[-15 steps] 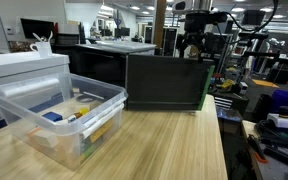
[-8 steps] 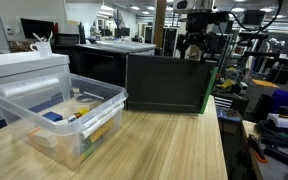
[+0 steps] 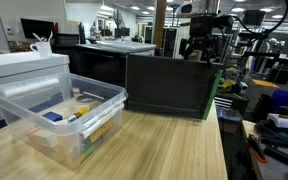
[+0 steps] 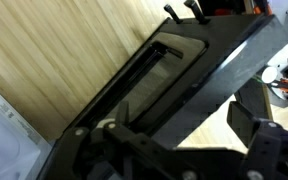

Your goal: Open the microwave door.

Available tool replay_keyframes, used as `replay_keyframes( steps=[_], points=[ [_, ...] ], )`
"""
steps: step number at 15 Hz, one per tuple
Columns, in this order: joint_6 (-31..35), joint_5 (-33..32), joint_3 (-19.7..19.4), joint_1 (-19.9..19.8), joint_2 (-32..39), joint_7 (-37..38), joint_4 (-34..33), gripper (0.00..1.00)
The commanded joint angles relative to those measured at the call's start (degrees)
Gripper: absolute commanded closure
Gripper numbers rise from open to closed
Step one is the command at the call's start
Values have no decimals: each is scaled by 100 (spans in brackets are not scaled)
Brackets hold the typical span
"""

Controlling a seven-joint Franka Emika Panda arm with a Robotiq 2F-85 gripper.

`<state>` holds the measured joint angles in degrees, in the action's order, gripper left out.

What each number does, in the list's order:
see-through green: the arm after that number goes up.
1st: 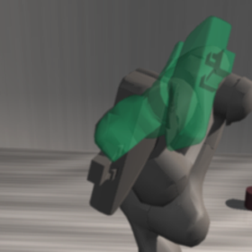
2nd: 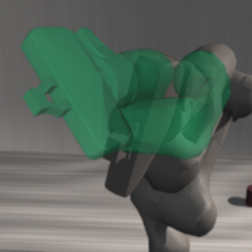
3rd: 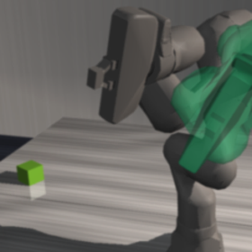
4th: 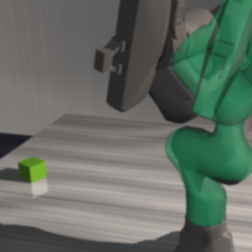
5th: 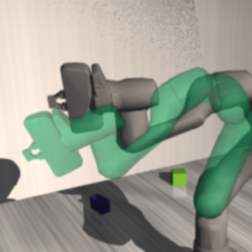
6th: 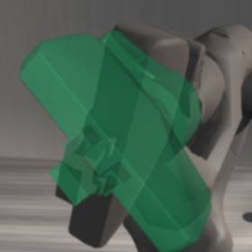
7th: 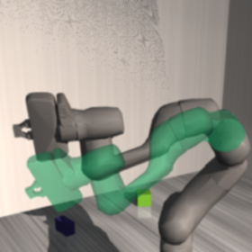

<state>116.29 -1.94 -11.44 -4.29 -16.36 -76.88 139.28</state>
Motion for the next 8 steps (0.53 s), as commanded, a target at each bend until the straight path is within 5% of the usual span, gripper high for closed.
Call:
replay_keyframes(
  steps=[1,8],
  points=[
    [-88,84,19,86,-312,-183,247,0],
    [-142,554,23,320,-496,-208,115,0]
  ],
)
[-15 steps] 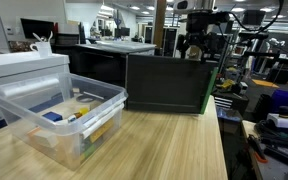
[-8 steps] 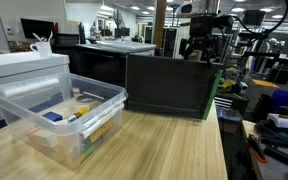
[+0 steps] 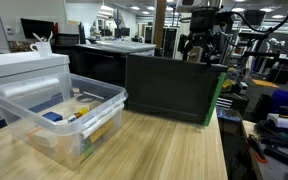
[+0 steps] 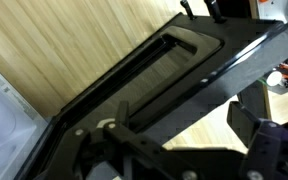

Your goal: Open the microwave door.

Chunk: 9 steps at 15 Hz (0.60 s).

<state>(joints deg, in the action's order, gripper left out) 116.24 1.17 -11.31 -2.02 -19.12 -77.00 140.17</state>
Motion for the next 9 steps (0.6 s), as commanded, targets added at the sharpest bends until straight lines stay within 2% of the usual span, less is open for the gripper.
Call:
replay_keyframes(
  steps=[1,9],
  points=[
    [-156,300,9,129,-254,-209,26,0],
    [-287,344,-3,241,-355,-183,29,0]
  ],
)
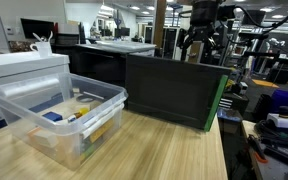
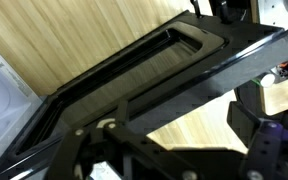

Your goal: Open the microwave door.

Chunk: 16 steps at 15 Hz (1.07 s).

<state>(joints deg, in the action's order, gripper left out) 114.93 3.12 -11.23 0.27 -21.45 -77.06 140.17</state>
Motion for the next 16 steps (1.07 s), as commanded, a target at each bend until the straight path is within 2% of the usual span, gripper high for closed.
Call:
replay_keyframes(
  steps=[1,10,16],
  points=[
    [-190,149,-10,12,-127,-176,34,0],
    [-336,286,4,60,-192,-145,43,0],
    [-553,800,60,243,-421,-155,94,0]
  ],
)
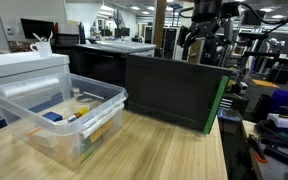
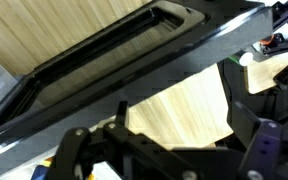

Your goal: Open the microwave door.

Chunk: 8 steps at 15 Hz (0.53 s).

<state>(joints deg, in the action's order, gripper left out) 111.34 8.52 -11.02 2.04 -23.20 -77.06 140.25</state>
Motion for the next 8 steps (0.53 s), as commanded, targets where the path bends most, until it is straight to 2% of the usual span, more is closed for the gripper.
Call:
replay_keyframes(
  steps=[1,8],
  points=[
    [-219,308,38,94,-278,-169,81,0],
    [-141,252,79,118,-257,-18,-9,0]
  ],
)
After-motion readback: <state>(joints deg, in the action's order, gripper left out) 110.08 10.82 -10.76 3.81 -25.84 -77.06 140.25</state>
